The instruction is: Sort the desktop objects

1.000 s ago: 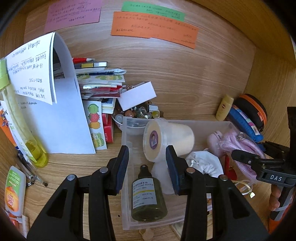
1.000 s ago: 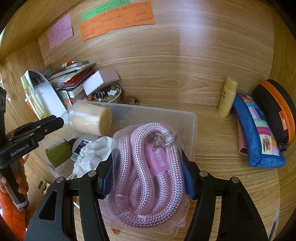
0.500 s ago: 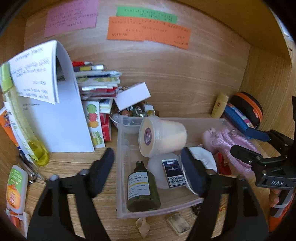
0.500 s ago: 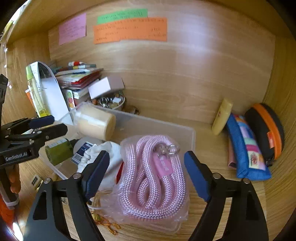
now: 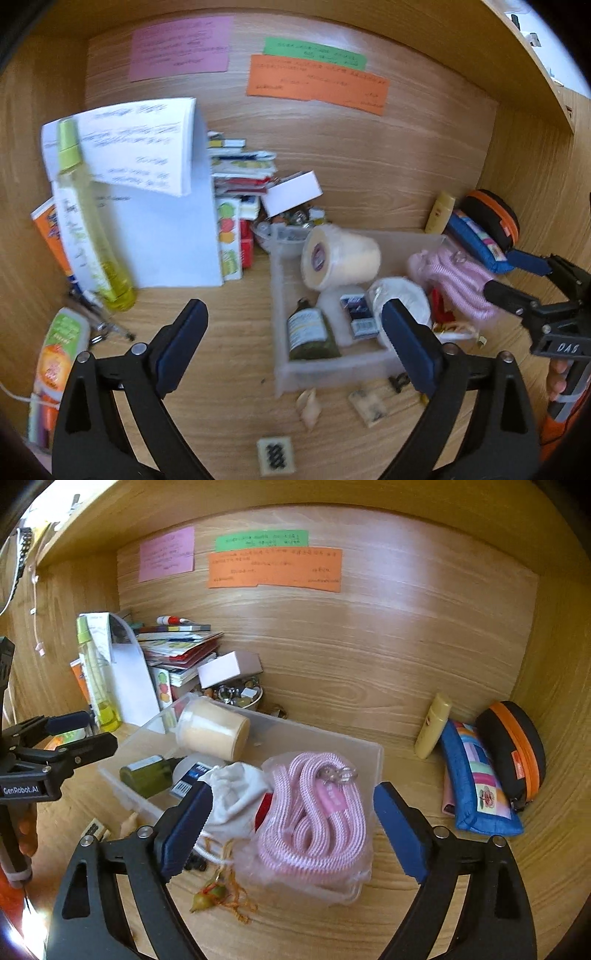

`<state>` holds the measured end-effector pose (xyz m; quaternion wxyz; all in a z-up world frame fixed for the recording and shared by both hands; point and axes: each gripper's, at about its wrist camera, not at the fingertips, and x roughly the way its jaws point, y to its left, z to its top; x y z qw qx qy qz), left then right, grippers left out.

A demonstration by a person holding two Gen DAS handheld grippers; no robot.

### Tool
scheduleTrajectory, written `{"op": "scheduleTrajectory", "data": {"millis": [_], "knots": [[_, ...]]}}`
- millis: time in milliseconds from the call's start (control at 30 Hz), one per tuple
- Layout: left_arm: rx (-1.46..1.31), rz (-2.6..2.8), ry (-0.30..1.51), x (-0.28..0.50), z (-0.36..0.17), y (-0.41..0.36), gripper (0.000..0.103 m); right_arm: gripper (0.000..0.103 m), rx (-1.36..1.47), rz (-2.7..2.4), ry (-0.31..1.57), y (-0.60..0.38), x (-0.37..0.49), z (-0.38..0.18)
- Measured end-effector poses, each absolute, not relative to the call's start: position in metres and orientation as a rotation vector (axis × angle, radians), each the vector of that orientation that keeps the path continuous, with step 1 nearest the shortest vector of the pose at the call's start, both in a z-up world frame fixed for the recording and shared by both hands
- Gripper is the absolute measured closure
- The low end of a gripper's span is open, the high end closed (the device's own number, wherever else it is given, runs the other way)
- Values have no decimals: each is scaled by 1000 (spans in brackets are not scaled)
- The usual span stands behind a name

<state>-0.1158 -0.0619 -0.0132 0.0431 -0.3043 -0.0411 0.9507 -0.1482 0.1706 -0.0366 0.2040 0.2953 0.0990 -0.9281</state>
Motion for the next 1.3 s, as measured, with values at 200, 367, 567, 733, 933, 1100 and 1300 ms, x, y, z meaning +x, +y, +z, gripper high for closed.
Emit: {"op": "scheduleTrajectory", "data": {"millis": [200,367,567,733,933,1100,1300], "knots": [[-1002,2943,-158,-95,-26,-87,7,15,832,-2570,279,168,-127,-42],[-1117,2916,-197,-82,-45,-100,7,15,853,-2549,302,166,-111,-51],[-1225,2881,-158,-68,-69,-98,7,15,933,-2514,317,164,-97,-72],[-1248,2859,-76,-63,-80,-90,7,15,1042,-2453,339,157,-93,-99],[-1241,2811,53,-63,-87,-74,7,15,1119,-2394,363,145,-100,-123],[-1211,2807,100,-63,-87,-69,28,19,1191,-2362,336,141,-112,-134],[-1267,2742,37,-69,-91,-73,56,31,1229,-2349,301,140,-119,-139]]}}
